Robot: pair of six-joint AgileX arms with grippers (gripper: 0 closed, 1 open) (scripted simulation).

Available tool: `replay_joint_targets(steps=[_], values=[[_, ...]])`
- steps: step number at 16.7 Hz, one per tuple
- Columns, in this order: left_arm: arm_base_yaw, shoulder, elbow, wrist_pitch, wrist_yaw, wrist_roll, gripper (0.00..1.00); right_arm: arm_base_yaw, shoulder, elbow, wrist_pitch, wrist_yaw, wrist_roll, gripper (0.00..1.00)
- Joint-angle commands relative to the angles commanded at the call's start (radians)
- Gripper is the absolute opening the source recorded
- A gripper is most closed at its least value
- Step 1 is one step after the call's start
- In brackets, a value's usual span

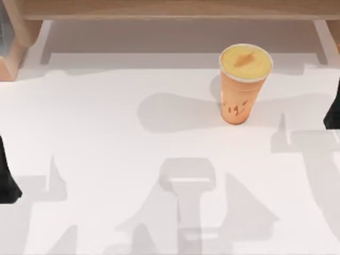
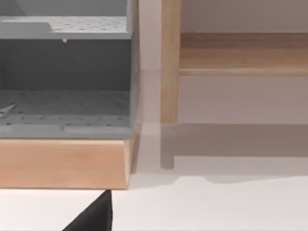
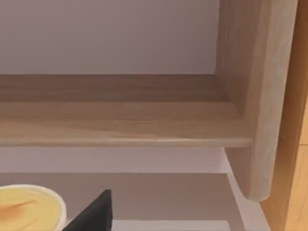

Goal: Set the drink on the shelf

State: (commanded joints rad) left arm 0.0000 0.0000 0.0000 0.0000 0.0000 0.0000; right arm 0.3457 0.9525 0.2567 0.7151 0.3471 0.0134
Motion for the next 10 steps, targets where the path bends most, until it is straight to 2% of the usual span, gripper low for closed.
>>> replay_joint_targets(steps=[10], values=[[0.0,0.0,0.0,0.0,0.0,0.0,1.0,0.317,0.93,0.233,0.679,0.345,-0.003,1.0]])
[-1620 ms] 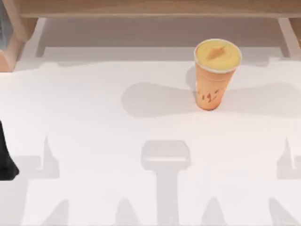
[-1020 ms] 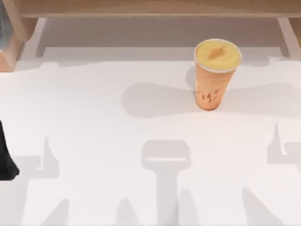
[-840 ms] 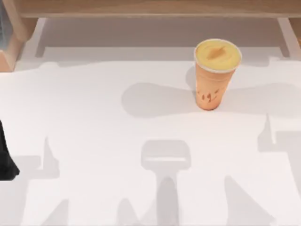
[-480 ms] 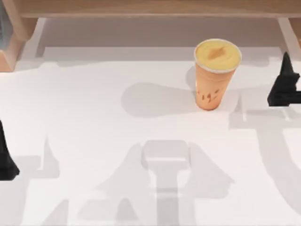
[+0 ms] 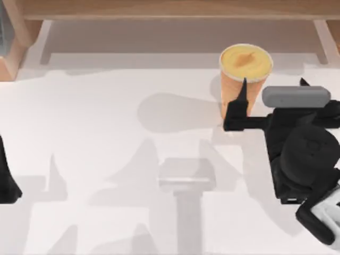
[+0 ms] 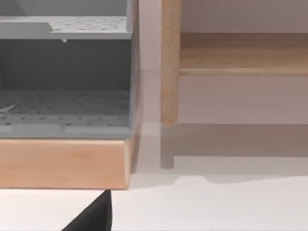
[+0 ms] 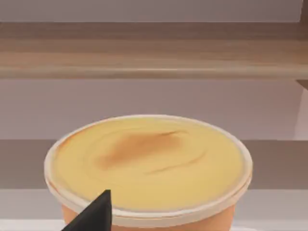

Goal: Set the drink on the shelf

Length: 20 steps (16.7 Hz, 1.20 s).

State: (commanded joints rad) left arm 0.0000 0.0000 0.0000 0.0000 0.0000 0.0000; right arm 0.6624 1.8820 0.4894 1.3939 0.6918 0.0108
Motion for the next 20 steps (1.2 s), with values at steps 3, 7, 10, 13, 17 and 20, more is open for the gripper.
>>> replay_joint_targets(steps=[3,7,10,13,17,20], values=[[0.0,0.0,0.0,0.0,0.0,0.0,1.0,0.062,0.191,0.047,0.137,0.069,-0.002,1.0],[0.0,0.0,0.0,0.0,0.0,0.0,1.0,0.104,0.324,0.08,0.232,0.116,-0.005,1.0],[0.0,0.0,0.0,0.0,0.0,0.0,1.0,0.107,0.332,0.082,0.237,0.119,-0.005,1.0],[0.0,0.0,0.0,0.0,0.0,0.0,1.0,0.102,0.33,0.079,0.235,0.117,-0.005,1.0],[0.0,0.0,0.0,0.0,0.0,0.0,1.0,0.064,0.348,0.145,0.192,0.076,-0.006,1.0],[0.0,0.0,0.0,0.0,0.0,0.0,1.0,0.002,0.379,0.249,0.121,0.015,-0.007,1.0]])
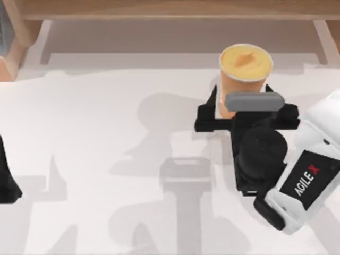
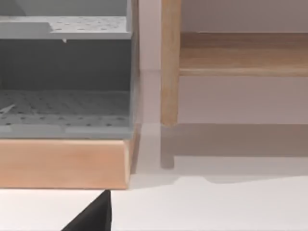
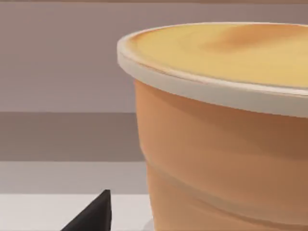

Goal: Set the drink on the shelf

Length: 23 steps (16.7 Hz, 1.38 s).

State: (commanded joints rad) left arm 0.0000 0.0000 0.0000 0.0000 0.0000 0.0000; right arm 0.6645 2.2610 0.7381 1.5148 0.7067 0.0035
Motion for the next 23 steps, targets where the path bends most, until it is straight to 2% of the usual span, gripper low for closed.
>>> replay_joint_targets(steps=[3,8,21,23], values=[[0.0,0.0,0.0,0.0,0.0,0.0,1.0,-0.05,0.024,0.083,-0.058,-0.05,-0.001,1.0],[0.0,0.0,0.0,0.0,0.0,0.0,1.0,-0.058,0.028,0.094,-0.066,-0.058,-0.001,1.0],[0.0,0.0,0.0,0.0,0.0,0.0,1.0,-0.058,0.028,0.094,-0.066,-0.058,-0.001,0.02],[0.0,0.0,0.0,0.0,0.0,0.0,1.0,-0.058,0.028,0.094,-0.066,-0.058,-0.001,0.0]])
